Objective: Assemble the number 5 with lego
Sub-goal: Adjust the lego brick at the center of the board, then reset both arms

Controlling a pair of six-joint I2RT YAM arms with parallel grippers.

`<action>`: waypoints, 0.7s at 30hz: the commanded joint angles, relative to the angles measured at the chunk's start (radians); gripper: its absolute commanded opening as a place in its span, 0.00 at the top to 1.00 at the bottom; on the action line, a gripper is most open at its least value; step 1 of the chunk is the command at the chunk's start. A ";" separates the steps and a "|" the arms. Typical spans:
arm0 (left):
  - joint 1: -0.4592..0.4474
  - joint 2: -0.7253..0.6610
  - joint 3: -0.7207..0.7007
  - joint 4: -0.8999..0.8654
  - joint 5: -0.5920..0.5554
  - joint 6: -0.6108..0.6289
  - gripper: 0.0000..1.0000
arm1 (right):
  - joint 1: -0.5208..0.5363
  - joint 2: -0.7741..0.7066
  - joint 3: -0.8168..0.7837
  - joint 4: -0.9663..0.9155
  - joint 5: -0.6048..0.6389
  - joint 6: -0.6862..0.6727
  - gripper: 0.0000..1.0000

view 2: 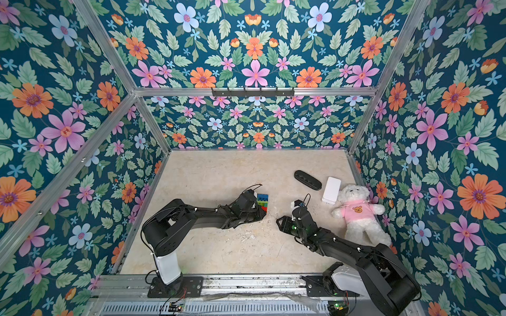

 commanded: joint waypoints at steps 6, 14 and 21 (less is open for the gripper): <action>-0.001 -0.240 -0.075 -0.157 -0.074 0.082 0.67 | -0.004 -0.072 0.070 -0.112 0.064 -0.057 0.45; 0.116 -0.569 -0.081 -0.410 -0.296 0.303 0.41 | -0.003 -0.187 0.202 -0.274 0.235 -0.160 0.27; 0.261 -0.733 -0.085 -0.441 -0.364 0.464 0.25 | -0.004 -0.228 0.276 -0.299 0.348 -0.226 0.13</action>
